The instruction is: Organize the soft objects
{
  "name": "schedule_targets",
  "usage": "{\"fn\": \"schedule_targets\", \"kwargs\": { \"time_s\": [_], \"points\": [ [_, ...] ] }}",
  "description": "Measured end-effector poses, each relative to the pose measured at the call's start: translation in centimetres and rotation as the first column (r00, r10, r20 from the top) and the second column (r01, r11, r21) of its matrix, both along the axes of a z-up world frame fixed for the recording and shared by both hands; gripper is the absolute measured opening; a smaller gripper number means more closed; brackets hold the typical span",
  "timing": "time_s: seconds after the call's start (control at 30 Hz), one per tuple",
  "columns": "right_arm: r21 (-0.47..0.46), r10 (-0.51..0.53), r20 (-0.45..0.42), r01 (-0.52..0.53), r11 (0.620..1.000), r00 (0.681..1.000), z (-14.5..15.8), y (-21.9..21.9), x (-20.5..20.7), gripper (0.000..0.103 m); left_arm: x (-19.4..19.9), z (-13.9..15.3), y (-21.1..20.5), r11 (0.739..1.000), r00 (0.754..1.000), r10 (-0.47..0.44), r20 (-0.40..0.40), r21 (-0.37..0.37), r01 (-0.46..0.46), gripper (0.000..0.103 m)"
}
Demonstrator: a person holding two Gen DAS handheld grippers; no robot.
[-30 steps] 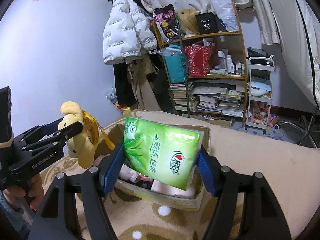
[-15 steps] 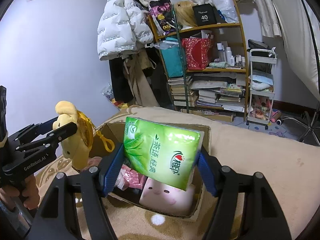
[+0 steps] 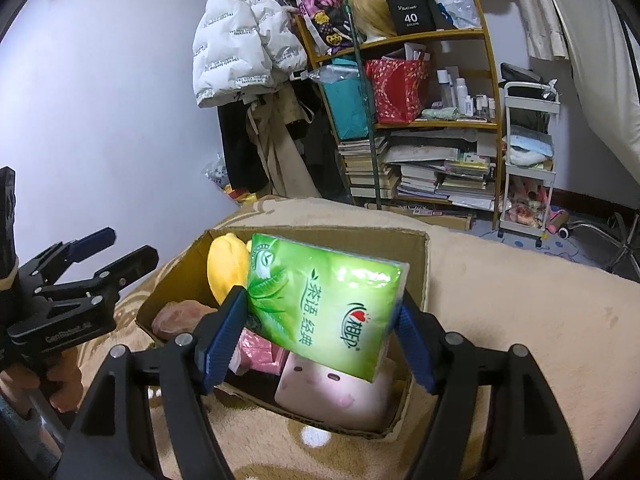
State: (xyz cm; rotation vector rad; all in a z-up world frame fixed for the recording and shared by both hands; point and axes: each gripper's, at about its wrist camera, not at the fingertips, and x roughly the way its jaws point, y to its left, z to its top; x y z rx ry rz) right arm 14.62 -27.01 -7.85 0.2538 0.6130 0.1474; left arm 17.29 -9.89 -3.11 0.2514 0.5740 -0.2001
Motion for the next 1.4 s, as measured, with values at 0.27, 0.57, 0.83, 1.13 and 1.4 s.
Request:
{"fn": "schedule_targets", "kwargs": {
  "time_s": [0.27,0.57,0.83,1.13,1.4],
  "points": [
    [-0.017,0.008,0.006,-0.007,1.0,1.0,0.2,0.2,-0.3,0.094,-1.4,0.1,2.6,0.997,0.997,0.069,-0.032,-0.017,-0.069,0.098],
    [-0.035,-0.019,0.042,0.021,0.999,0.999,2.0,0.0,-2.5,0.103,-4.5,1.7,5.1,0.992,0.993,0.118,-0.011,-0.048,-0.119,0.101],
    [-0.045,-0.055,0.083,0.059,0.997,0.995,4.6,-0.2,-5.7,0.103,-7.9,3.5,5.8,0.987,0.992,0.125,0.029,-0.102,-0.121,0.102],
    [-0.078,-0.072,0.139,0.084,0.993,0.988,7.1,0.5,-10.1,0.103,-11.3,4.7,5.8,0.992,0.994,0.093,0.055,-0.095,-0.088,0.102],
    [-0.081,-0.08,0.159,0.094,0.992,0.984,8.2,1.1,-12.3,0.103,-14.1,5.3,6.6,0.994,0.993,0.085,0.084,-0.08,-0.078,0.102]
  ]
}}
